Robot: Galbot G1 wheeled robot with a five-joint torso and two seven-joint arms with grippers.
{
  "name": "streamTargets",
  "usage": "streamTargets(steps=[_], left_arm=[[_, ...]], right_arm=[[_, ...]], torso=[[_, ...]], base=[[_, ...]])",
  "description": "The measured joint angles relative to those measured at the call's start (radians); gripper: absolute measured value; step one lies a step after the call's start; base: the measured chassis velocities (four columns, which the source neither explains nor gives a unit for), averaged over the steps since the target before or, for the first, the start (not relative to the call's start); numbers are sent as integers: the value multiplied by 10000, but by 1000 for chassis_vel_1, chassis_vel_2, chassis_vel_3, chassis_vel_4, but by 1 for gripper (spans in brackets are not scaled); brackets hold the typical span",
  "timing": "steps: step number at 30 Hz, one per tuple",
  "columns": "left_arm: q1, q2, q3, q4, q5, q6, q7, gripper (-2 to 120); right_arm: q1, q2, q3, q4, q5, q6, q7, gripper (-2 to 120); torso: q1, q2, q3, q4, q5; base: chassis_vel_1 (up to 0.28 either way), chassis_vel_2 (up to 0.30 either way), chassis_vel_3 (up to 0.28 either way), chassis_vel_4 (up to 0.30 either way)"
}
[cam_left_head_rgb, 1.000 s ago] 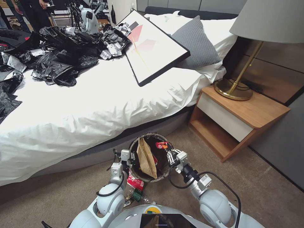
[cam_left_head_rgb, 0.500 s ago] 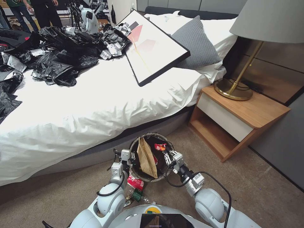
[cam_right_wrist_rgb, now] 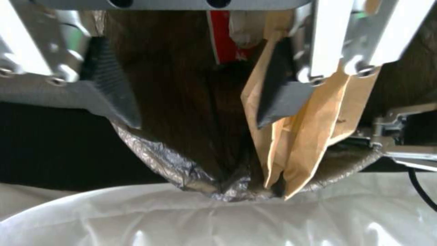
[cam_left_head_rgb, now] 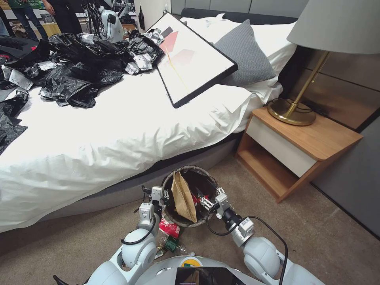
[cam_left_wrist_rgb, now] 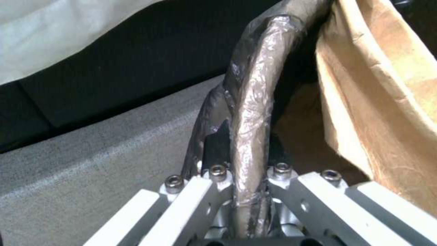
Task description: Pick up the trash bin, then pick up the garbage from the floor and place it into the trash bin.
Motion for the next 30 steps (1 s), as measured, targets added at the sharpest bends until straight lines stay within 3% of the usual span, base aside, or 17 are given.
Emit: streamTargets(steps=[7,10,16,21,30], left_arm=[[-22,-5,9,6,-7,1,-6,0],[-43,-6,11,19,-12,1,-7,0],[-45,-16,15,31,-25,1,-14,0],[36,4,-19,-17,-19,-11,-13,0],[180,35,-105,-166,25,-18,-16,0]], right_arm=[[-40,-15,29,158,16,-55,54,96],[-48,-23,61,205,21,-57,104,100],[-339,102,831,994,-53,114,282,100],[-502,635,1983,2067,-4,-309,1183,100],[-1067,1738,3562,2367,-538,-707,1817,100]], torso=[[0,0,0,0,0],[0,0,0,1,0],[0,0,0,0,1],[0,0,0,2,-1],[0,0,0,0,0]], base=[[0,0,0,0],[0,0,0,0],[0,0,0,0],[0,0,0,0],[0,0,0,0]])
